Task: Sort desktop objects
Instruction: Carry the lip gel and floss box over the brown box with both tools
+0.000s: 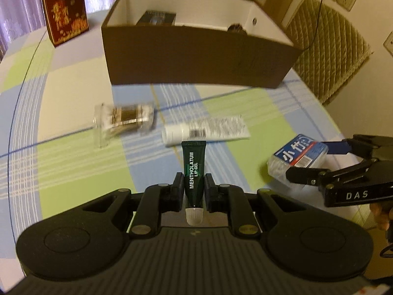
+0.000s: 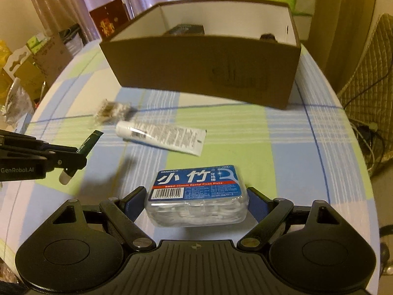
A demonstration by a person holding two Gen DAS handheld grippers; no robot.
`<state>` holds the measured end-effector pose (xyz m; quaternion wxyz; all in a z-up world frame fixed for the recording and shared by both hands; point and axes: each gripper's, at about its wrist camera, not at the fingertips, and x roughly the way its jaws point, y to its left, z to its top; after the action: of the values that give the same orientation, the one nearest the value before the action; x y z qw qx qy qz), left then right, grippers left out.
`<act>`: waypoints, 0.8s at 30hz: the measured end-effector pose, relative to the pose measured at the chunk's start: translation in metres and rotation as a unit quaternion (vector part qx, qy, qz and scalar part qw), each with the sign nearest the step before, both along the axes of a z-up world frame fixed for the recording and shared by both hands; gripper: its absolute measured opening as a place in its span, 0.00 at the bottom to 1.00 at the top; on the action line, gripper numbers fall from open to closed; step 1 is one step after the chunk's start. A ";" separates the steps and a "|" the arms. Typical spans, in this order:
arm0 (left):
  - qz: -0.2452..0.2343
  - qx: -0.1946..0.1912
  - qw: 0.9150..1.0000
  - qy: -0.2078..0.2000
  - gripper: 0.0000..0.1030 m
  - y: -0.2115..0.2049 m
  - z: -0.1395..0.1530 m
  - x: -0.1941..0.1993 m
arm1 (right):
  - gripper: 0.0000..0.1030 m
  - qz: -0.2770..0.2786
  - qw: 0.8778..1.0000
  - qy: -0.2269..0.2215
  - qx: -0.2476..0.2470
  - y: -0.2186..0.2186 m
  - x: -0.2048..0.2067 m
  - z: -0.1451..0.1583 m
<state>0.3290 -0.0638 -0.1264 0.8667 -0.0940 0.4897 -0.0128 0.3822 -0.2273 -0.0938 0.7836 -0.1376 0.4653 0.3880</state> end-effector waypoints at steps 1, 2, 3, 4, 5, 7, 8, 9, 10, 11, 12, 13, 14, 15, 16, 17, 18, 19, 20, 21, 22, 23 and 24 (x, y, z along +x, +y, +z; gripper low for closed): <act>-0.001 -0.002 1.000 -0.004 0.12 -0.001 0.003 0.001 | 0.81 0.000 1.000 -0.002 0.003 0.000 0.001 0.003; -0.001 -0.002 1.000 -0.008 0.12 -0.001 0.005 0.002 | 0.81 0.000 1.000 -0.005 0.005 -0.001 0.002 0.005; -0.002 -0.002 1.000 -0.010 0.12 -0.002 0.006 0.003 | 0.81 0.000 1.000 -0.007 0.006 -0.001 0.003 0.007; -0.003 -0.002 1.000 -0.013 0.12 -0.003 0.008 0.004 | 0.81 -0.001 1.000 -0.010 0.008 -0.001 0.004 0.009; -0.003 -0.001 1.000 -0.016 0.12 -0.004 0.009 0.005 | 0.81 -0.001 1.000 -0.013 0.010 -0.002 0.006 0.012; -0.004 -0.002 1.000 -0.022 0.12 -0.004 0.012 0.008 | 0.81 0.000 1.000 -0.019 0.013 -0.002 0.010 0.017; -0.003 -0.003 1.000 -0.024 0.12 -0.004 0.014 0.010 | 0.81 0.000 1.000 -0.022 0.015 -0.003 0.012 0.019; -0.004 -0.003 1.000 -0.027 0.12 -0.004 0.016 0.011 | 0.81 0.001 1.000 -0.025 0.017 -0.003 0.014 0.022; -0.004 -0.002 1.000 -0.030 0.12 -0.005 0.019 0.013 | 0.81 0.002 0.999 -0.027 0.019 -0.003 0.015 0.024; -0.004 -0.002 0.999 -0.032 0.12 -0.005 0.020 0.015 | 0.81 0.002 0.999 -0.029 0.021 -0.003 0.017 0.026; -0.004 -0.001 0.999 -0.035 0.12 -0.005 0.023 0.016 | 0.81 0.003 0.999 -0.030 0.024 -0.003 0.019 0.028; -0.003 -0.002 0.999 -0.038 0.12 -0.005 0.025 0.018 | 0.81 0.004 0.999 -0.032 0.025 -0.004 0.021 0.031; -0.001 -0.004 0.999 -0.041 0.12 -0.005 0.027 0.020 | 0.81 0.005 0.999 -0.034 0.027 -0.003 0.023 0.033; 0.000 -0.005 0.999 -0.044 0.12 -0.005 0.029 0.022 | 0.81 0.006 0.999 -0.036 0.030 -0.003 0.024 0.035; 0.001 -0.006 0.999 -0.046 0.12 -0.004 0.031 0.025 | 0.81 0.007 0.999 -0.036 0.033 -0.003 0.027 0.037; 0.002 -0.006 0.999 -0.050 0.12 -0.004 0.034 0.028 | 0.81 0.007 0.999 -0.036 0.037 -0.002 0.030 0.039; 0.003 -0.006 0.999 -0.052 0.12 -0.004 0.036 0.030 | 0.81 0.007 0.998 -0.036 0.041 -0.002 0.032 0.042; 0.004 -0.005 0.998 -0.056 0.12 -0.003 0.038 0.033 | 0.81 0.008 0.998 -0.036 0.045 -0.002 0.036 0.045; 0.005 -0.004 0.998 -0.060 0.12 -0.002 0.041 0.036 | 0.81 0.007 0.998 -0.035 0.051 -0.001 0.040 0.048; 0.005 -0.004 0.998 -0.064 0.12 -0.002 0.045 0.039 | 0.81 0.007 0.998 -0.034 0.057 0.000 0.043 0.051; 0.007 -0.004 0.998 -0.068 0.12 0.000 0.048 0.043 | 0.81 0.007 0.998 -0.034 0.062 0.000 0.047 0.054; 0.008 -0.005 0.997 -0.073 0.12 0.001 0.051 0.047 | 0.81 0.007 0.997 -0.035 0.066 0.002 0.051 0.057; 0.010 -0.004 0.997 -0.077 0.12 0.002 0.054 0.051 | 0.81 0.008 0.997 -0.036 0.071 0.003 0.056 0.061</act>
<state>0.3795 -0.0614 -0.0720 0.9015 -0.1011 0.4205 -0.0134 0.4380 -0.2241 -0.0333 0.8046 -0.0995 0.4068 0.4209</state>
